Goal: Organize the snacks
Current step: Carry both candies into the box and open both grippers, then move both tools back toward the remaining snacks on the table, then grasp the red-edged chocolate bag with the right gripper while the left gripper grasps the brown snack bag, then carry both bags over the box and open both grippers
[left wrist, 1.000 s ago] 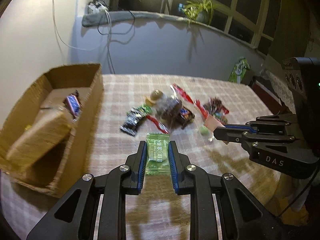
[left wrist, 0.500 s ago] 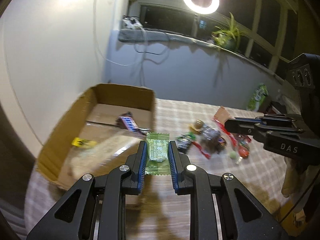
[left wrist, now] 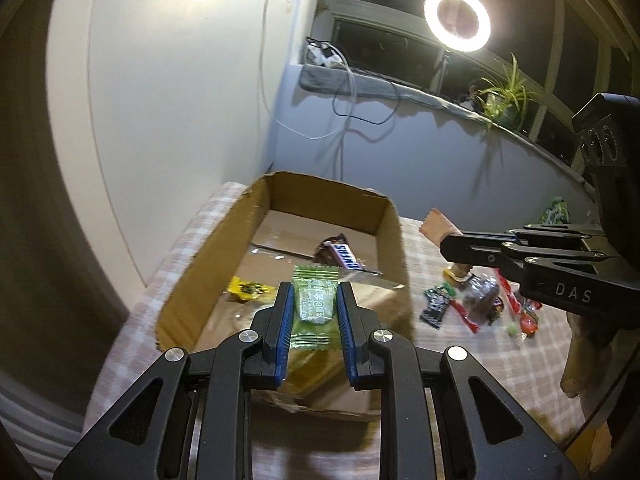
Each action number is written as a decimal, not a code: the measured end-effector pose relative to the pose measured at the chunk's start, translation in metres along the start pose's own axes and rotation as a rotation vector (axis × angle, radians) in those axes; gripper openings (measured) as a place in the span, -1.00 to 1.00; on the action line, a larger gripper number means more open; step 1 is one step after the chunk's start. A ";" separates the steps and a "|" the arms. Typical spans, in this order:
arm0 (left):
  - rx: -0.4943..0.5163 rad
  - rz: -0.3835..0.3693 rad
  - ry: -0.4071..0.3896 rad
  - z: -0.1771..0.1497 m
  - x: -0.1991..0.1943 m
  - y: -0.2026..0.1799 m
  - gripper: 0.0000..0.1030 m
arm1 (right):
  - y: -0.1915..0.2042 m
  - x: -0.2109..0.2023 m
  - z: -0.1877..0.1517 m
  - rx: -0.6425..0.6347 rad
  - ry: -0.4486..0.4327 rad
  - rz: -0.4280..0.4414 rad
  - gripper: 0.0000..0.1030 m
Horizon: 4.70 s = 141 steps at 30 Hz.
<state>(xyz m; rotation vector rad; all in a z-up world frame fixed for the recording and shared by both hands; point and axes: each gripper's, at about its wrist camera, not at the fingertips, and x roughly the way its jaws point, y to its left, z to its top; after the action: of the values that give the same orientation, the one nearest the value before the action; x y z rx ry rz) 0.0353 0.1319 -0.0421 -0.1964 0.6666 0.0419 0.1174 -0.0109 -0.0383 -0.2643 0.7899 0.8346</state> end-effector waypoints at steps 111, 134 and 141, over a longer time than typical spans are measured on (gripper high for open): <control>0.264 -0.258 0.212 -0.012 0.133 -0.177 -0.32 | -0.206 -0.040 -0.134 0.304 0.122 -0.152 0.03; 0.182 -0.271 0.055 0.009 0.059 -0.145 -0.34 | -0.171 -0.100 -0.099 0.275 -0.055 -0.142 0.01; 0.139 -0.225 0.001 0.016 0.036 -0.108 -0.34 | -0.137 -0.097 -0.072 0.221 -0.088 -0.097 0.01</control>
<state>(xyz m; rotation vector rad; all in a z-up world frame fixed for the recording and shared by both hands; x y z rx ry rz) 0.0847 0.0280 -0.0341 -0.1369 0.6423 -0.2201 0.1421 -0.1914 -0.0304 -0.0687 0.7736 0.6569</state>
